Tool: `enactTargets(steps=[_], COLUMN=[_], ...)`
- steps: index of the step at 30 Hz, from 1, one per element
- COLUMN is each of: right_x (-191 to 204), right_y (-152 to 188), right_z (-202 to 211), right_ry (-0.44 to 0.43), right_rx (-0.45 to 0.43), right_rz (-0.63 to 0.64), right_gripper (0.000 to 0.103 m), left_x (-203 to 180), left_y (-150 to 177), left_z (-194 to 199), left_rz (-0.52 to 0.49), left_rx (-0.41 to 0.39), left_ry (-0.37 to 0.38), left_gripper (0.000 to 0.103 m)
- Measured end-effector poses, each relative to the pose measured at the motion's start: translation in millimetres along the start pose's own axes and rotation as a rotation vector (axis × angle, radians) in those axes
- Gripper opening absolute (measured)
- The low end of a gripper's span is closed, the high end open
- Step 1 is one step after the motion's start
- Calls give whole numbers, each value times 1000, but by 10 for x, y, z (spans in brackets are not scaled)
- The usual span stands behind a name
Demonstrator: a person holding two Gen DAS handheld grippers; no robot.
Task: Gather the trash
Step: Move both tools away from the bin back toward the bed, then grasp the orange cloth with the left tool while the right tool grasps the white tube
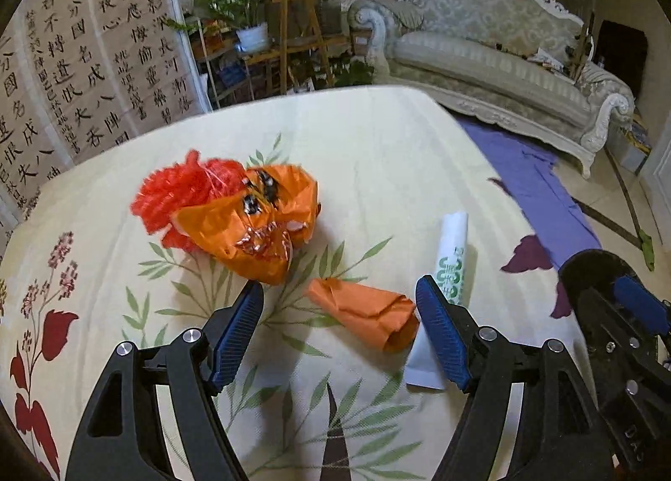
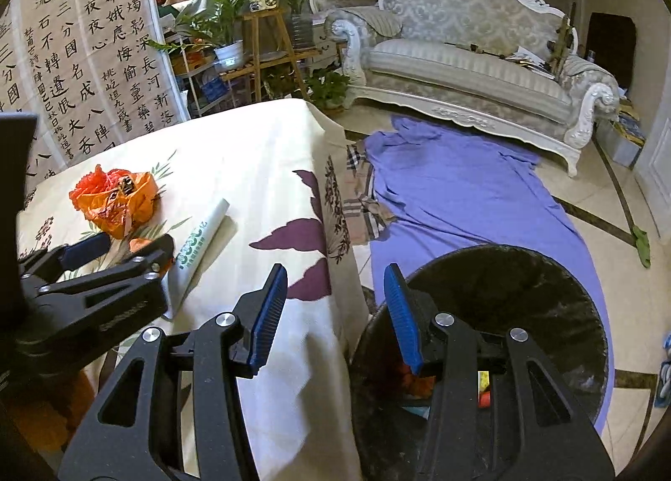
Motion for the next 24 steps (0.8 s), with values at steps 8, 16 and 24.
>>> enactTargets(steps=[8,16,24], right_x=[41,103,192], right_y=[56,86,114], right_z=[-19,-16,-31], right_ry=[-12,-18,-26], right_rx=[13,19,25], right_rz=[4,10,25], right_gripper=[47,47,47], left_x=[59,147,120], left_y=[133,155,149], left_z=[93,117,104], left_rz=[-2,14,-2], left_rx=[9,12,-1], left_ry=[44,75,81], left_gripper=[62,53,19])
Point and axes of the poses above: each gripper's, at about its wrist camera, not at the fingertips, and z roughly against the way its jaws point, x to its left, y to its underside, the point moved 9 cm from there along -z, roughly the way its jaws point, and after that the axes turned 11 degrees about -y, right-handed, at the moved point
